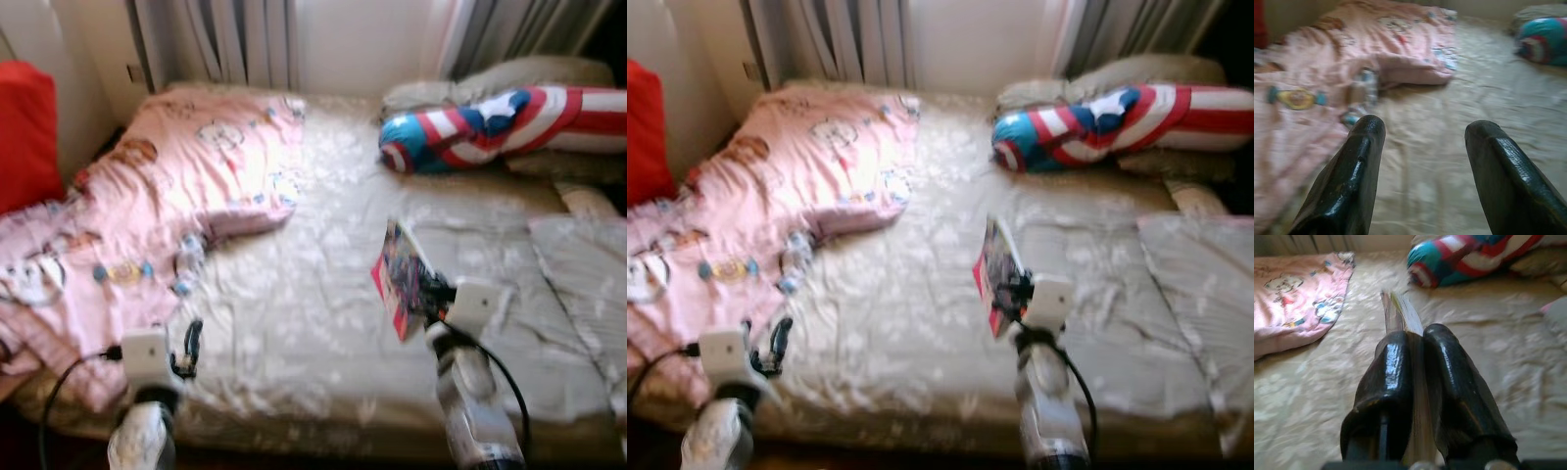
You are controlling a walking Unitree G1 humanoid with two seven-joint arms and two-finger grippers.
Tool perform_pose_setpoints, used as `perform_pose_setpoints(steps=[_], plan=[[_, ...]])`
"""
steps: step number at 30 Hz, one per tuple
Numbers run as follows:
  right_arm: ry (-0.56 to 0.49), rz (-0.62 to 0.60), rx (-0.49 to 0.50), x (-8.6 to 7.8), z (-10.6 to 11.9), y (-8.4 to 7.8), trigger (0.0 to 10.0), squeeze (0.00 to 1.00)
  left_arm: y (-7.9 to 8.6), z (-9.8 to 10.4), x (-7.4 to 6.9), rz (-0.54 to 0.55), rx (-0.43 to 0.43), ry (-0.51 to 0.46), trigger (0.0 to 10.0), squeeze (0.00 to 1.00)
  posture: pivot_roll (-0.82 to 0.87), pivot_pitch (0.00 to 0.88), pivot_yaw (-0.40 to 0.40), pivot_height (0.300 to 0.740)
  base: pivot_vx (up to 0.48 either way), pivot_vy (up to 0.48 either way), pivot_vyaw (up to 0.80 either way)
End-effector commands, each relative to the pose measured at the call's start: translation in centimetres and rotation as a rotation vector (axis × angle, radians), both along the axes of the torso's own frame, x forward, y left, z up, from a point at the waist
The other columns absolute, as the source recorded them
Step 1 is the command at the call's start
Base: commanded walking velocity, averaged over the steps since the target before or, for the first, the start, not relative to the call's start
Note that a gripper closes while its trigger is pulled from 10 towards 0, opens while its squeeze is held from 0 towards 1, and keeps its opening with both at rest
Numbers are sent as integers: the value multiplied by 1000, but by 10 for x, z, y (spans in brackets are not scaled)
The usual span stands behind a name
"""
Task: Clean up the room
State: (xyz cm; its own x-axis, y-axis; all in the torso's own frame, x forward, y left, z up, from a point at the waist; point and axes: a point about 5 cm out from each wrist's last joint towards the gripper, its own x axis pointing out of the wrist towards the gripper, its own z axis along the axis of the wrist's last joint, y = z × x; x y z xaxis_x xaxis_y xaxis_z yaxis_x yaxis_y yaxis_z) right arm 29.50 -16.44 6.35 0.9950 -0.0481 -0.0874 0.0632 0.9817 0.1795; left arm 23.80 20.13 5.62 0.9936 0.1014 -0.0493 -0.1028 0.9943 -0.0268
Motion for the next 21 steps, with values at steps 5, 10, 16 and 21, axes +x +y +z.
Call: perform_pose_setpoints(steps=[5,10,16,21], plan=[[-54,-1,12,4,10,3,10000,0,6,3,-1,11,21,-6,10000,0,109,102,-99,727,0,-305,0],[-54,-5,11,4,10,2,10000,0,6,2,-2,11,19,-5,10000,0,110,104,-99,727,0,-305,0],[-55,-5,11,4,10,2,10000,0,6,2,-2,11,18,-5,10000,0,110,106,-99,727,0,-306,0],[-52,-7,10,4,10,2,10000,0,6,2,-2,12,19,-4,10000,0,112,108,-100,727,0,-304,0]])
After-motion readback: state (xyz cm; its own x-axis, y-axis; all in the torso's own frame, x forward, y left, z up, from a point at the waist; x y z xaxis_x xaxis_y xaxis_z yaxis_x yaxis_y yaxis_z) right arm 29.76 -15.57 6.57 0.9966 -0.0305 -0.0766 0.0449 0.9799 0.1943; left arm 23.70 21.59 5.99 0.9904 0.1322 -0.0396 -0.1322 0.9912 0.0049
